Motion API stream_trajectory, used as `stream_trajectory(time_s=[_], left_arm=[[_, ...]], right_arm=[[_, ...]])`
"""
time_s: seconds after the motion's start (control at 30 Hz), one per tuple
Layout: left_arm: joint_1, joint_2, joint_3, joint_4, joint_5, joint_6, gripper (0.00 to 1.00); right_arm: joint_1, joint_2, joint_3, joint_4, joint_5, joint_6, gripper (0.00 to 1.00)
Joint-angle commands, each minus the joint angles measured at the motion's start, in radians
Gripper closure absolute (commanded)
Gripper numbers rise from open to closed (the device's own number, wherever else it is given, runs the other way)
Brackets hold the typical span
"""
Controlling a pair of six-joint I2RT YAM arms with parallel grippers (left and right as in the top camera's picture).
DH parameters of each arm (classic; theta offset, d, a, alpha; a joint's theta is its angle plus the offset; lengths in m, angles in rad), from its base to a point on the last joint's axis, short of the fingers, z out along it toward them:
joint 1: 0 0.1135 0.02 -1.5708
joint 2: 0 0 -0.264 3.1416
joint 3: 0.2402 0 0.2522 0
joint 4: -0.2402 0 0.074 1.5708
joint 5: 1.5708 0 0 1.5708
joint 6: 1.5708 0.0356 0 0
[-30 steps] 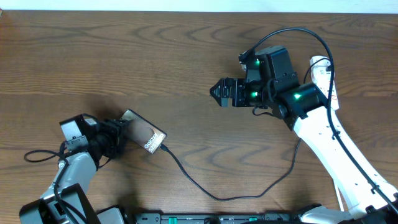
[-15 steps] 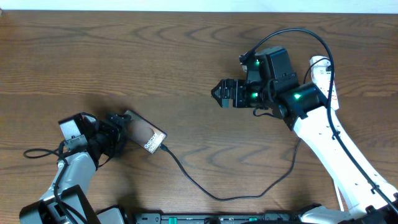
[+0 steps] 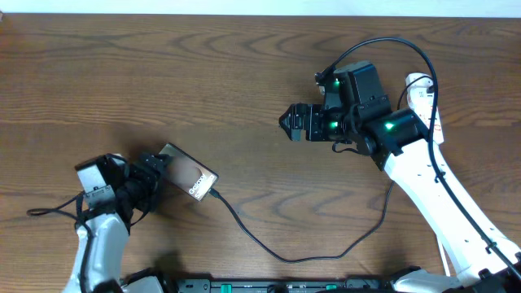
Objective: Plug charger to phone and switch on socket
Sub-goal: 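Release the phone and raise the left gripper above it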
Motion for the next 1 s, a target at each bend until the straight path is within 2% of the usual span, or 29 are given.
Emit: stream_trajectory(time_s=[0.0,0.2,0.37,0.47,0.7,0.87,0.97], left_arm=[[-0.002,-0.1,0.003,-0.002,0.006,0.08,0.1],[-0.004,-0.235,0.046,-0.003,0.106,0.2,0.1],[-0.051,-0.253,0.132,-0.035,0.107,0.257,0.1],[-0.109,-0.236,0.227,-0.106,0.073,0.32,0.1],[-0.259,-0.153,0.501,-0.421,-0.216,0.476,0.1],[-0.385,-0.065,0.694,-0.663,-0.618,0.502,0.09],[-0.444,-0.023,0.762,-0.747,-0.764,0.501,0.09]], right_arm=[[0.002,-0.016,0.019,-0.002,0.013,-0.023,0.01],[0.002,-0.016,0.019,-0.002,0.023,-0.023,0.01],[0.002,-0.016,0.019,-0.002,0.023,-0.023,0.01],[0.002,-0.016,0.019,-0.002,0.024,-0.023,0.01],[0.002,-0.016,0.019,-0.008,0.027,-0.034,0.01],[0.001,-0.016,0.019,-0.008,0.035,-0.034,0.01],[0.002,-0.016,0.019,-0.012,0.042,-0.034,0.01]])
